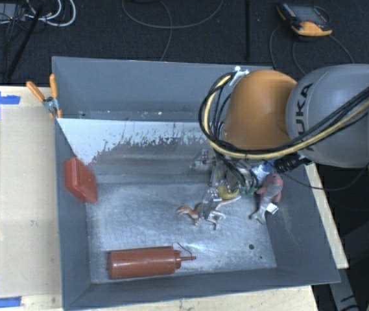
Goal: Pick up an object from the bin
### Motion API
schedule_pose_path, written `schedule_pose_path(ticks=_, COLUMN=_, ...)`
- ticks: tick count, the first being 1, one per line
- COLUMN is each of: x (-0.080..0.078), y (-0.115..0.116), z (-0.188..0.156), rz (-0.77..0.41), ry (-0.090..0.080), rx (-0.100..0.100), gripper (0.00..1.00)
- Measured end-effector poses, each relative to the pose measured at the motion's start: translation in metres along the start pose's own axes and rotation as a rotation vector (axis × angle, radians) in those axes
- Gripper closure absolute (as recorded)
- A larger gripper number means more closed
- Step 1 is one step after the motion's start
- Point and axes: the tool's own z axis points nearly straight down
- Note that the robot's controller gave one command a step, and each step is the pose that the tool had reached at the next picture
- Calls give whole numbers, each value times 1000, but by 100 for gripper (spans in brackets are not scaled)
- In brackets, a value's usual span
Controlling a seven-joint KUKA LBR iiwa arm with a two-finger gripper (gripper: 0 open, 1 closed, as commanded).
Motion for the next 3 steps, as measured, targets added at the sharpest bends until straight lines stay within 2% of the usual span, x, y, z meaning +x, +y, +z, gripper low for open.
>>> schedule_pose_path(ticks=1, x=1, y=-42, z=26, rz=-15, ry=12, rx=-3, gripper=0)
schedule_pose_path(ticks=2, x=49, y=-55, z=60, rz=64, ry=5, rx=2, gripper=0)
schedule_pose_path(ticks=3, x=63, y=-50, z=68, rz=77, ry=7, rx=0, gripper=0)
